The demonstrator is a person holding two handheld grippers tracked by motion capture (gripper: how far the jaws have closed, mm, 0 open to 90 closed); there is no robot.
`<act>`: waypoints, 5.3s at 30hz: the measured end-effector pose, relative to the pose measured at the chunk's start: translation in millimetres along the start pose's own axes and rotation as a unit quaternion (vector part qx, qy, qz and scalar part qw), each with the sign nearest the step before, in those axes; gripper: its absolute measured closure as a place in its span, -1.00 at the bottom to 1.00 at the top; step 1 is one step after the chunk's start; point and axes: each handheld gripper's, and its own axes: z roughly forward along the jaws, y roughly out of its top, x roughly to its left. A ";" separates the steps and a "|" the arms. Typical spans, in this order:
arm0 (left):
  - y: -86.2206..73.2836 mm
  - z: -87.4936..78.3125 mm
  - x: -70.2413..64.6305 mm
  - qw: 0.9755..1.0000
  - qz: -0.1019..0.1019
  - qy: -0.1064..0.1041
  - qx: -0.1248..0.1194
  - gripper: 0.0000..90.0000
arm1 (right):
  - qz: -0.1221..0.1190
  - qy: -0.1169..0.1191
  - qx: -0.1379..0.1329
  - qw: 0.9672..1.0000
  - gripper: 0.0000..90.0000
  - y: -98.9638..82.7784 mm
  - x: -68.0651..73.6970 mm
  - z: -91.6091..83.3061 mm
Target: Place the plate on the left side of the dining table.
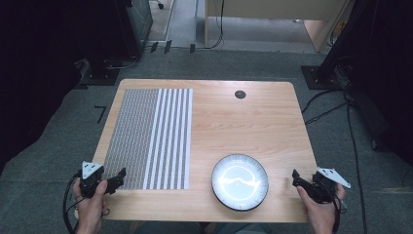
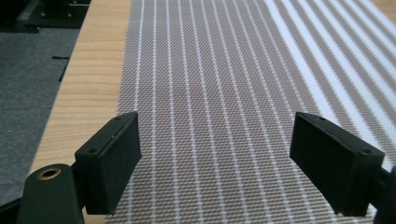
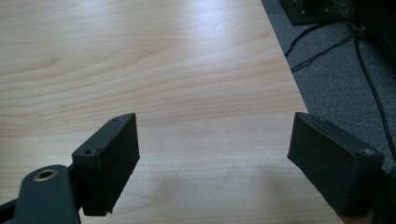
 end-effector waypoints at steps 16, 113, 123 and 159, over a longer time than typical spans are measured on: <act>9.4 -1.7 -44.3 0.999 0.024 -0.037 -0.010 -0.64 | -0.019 0.028 -0.023 0.999 -0.64 7.8 23.4 -12.9; 2.5 41.0 -271.3 0.964 0.133 -0.225 0.044 0.29 | 0.008 0.160 -0.004 0.987 0.52 -3.0 79.0 -24.1; 4.7 42.7 -264.1 0.963 0.120 -0.235 0.044 0.56 | 0.070 0.216 0.028 0.973 0.80 -2.9 73.7 -21.4; 0.0 40.1 -267.0 0.965 0.146 -0.215 0.033 0.63 | 0.161 0.235 0.063 0.957 0.96 -2.8 67.3 -17.7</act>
